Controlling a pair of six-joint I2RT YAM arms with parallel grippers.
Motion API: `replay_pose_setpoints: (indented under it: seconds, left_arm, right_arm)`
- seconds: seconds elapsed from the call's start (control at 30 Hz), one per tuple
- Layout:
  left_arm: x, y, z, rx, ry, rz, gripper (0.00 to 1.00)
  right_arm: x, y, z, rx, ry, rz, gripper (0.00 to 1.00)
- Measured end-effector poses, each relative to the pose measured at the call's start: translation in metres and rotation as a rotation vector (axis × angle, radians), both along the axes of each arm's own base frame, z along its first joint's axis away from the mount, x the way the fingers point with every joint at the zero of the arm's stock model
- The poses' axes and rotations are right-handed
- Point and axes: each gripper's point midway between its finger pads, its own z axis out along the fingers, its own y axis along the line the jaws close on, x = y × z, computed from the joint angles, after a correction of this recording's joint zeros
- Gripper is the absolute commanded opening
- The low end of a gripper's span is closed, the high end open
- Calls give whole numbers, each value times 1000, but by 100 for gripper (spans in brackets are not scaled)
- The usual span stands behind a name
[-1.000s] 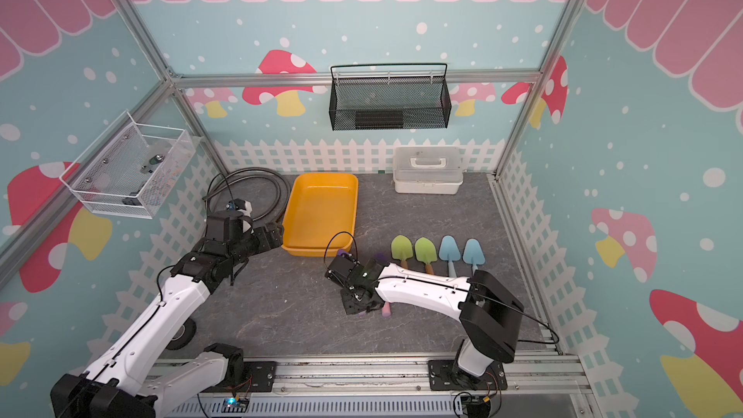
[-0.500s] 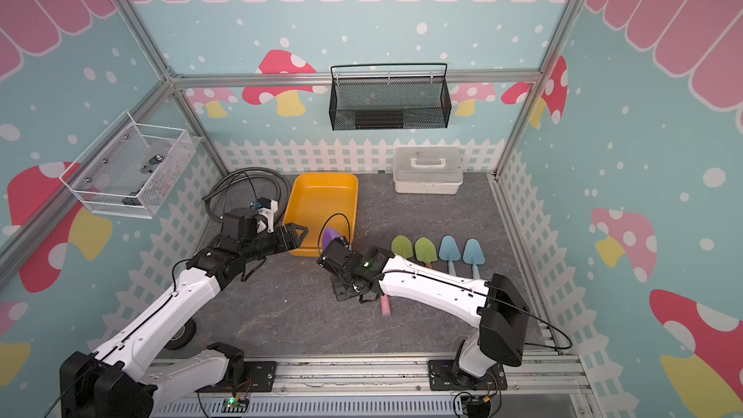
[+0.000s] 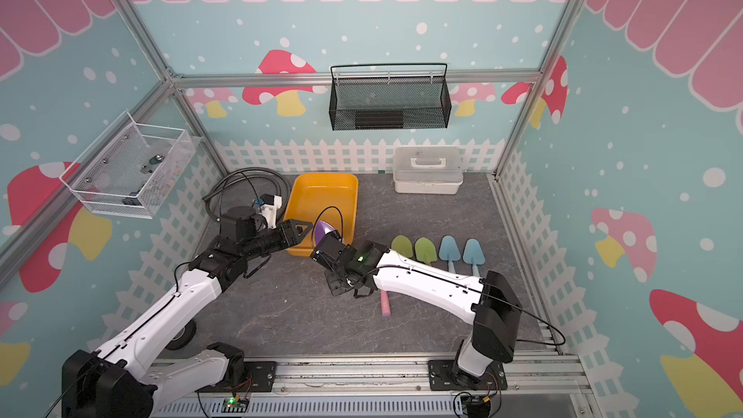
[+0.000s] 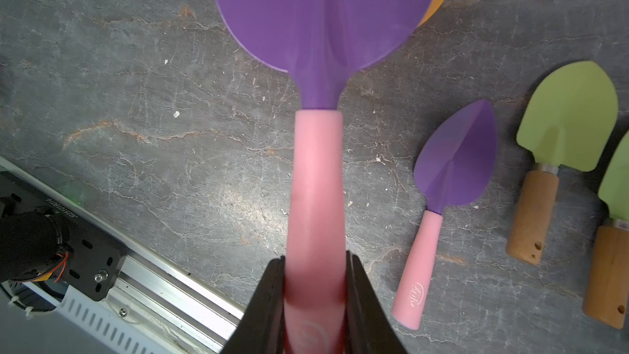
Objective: Put the shovel into the storage box
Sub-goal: Pick up the shovel from the center of the board.
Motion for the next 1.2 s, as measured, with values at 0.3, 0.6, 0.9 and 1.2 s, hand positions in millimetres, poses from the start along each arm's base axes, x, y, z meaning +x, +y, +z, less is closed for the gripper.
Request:
replay_pose_setpoints:
  seconds: [0.3, 0.6, 0.9, 1.2]
  left_arm:
    - [-2, -5, 0, -30, -11, -24, 25]
    - [1, -7, -2, -51, -10, -28, 8]
    - [-2, -15, 1, -100, -21, -65, 14]
    - [-1, -16, 3, -101, -35, -74, 0]
  right_arm:
    - [8, 15, 16, 23, -31, 27, 11]
    - [10, 13, 14, 4, -30, 22, 10]
    - [11, 16, 21, 15, -37, 31, 9]
    - [11, 15, 22, 19, -33, 29, 13]
